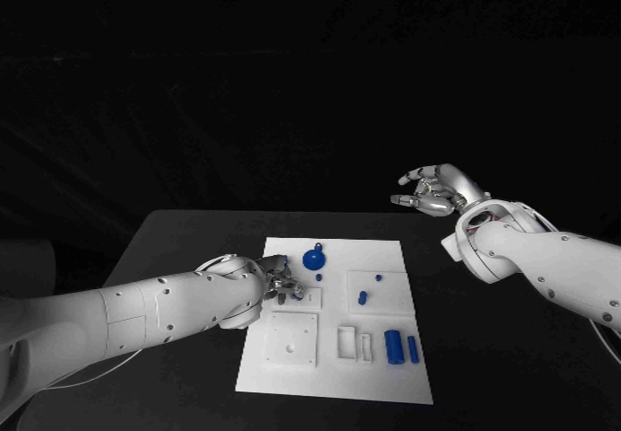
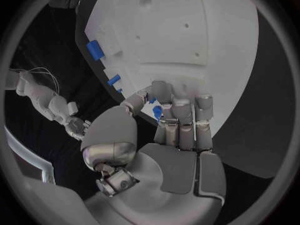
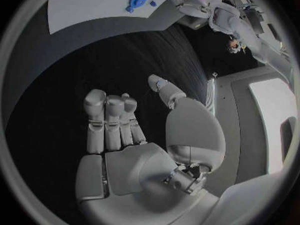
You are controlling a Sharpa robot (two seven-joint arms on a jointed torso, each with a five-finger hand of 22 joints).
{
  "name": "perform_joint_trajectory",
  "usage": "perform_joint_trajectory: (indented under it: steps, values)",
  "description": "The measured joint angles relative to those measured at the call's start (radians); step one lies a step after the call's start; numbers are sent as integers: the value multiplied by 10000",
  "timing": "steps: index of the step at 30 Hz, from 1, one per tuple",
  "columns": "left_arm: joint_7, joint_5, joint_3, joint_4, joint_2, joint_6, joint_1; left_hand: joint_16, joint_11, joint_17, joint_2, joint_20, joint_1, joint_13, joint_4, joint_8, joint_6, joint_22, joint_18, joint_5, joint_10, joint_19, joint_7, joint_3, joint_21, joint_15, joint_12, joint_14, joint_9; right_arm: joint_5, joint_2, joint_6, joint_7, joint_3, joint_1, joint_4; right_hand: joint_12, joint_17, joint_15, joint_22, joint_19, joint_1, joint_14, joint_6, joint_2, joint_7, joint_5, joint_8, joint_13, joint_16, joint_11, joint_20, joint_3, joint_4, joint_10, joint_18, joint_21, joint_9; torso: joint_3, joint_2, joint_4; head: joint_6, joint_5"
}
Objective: Assemble the parts on the task board
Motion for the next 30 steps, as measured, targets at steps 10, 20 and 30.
perform_joint_trajectory:
  steps: [10, 20, 30]
  values:
    - [6, -41, 10, -4, -10, 109, 4, 78, 13, -29, -1, 1, -2, -1, 2, -3, 3, -25, 0, -2, -14, 0, -4, -3, 15, 0, 89, 0, 108, 1, 5, 3, -3, 0, 0, -10, 0, 0, -12, 9, 0, 0, 13, 0, 0, 0, 0, 0, -10, 0, 0, 0, 0, 0, 3, 0, 0, -1, 6, -1, 3, -39, -5]
    - [-1, -78, 30, -5, -32, 497, 27, 266, 14, -134, 71, 0, -209, 28, 12, 30, 6, -119, 0, 504, -15, -1, -6, -15, 116, 0, 349, 0, 568, 2, 8, 6, -8, 0, 0, -23, 0, 1, -12, 8, 0, 0, 12, 0, 0, 0, 78, 0, -25, 0, -25, 0, 0, 0, -16, 0, 0, -1, 9, -4, 0, -53, 1]
    - [-18, -95, 34, -5, -45, 700, 34, 317, 14, -186, 234, -24, -395, 27, 23, 29, 7, -169, 0, 562, -16, -24, -7, -28, 156, 0, 444, 0, 1293, 3, 16, 8, -15, 0, 0, -23, 40, 1, -10, 18, 1, 0, 11, 0, 0, 0, 127, 0, -49, 0, -39, 1, 0, 0, -2, 0, 0, -2, 13, -2, -2, -51, -12]
